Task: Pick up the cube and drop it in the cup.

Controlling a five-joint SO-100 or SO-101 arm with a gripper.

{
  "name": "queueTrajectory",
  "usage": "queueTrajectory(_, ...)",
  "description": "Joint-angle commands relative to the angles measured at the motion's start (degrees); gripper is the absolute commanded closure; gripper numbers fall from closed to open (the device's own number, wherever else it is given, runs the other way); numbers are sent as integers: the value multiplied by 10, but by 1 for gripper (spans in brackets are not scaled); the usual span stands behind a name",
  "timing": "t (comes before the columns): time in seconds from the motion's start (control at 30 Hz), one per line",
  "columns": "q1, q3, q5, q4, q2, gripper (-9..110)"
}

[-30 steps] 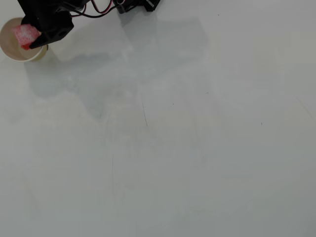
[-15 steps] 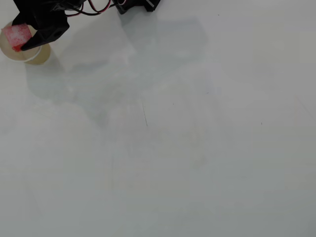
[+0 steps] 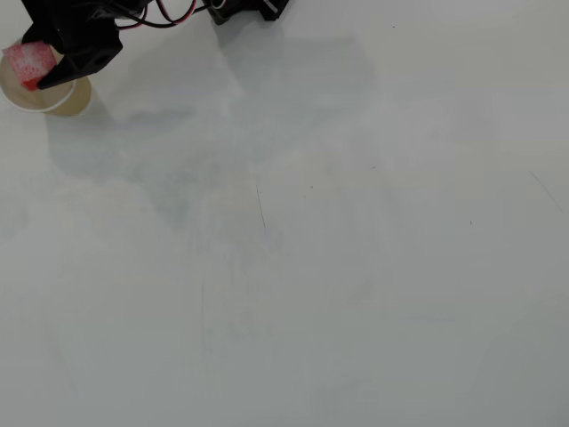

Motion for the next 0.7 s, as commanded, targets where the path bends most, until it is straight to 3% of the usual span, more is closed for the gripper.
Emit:
queueTrajectory(0.0,1,-123,0,-5,-8,98)
queueTrajectory(0.67,-16,-133,-3,-13,-21,94)
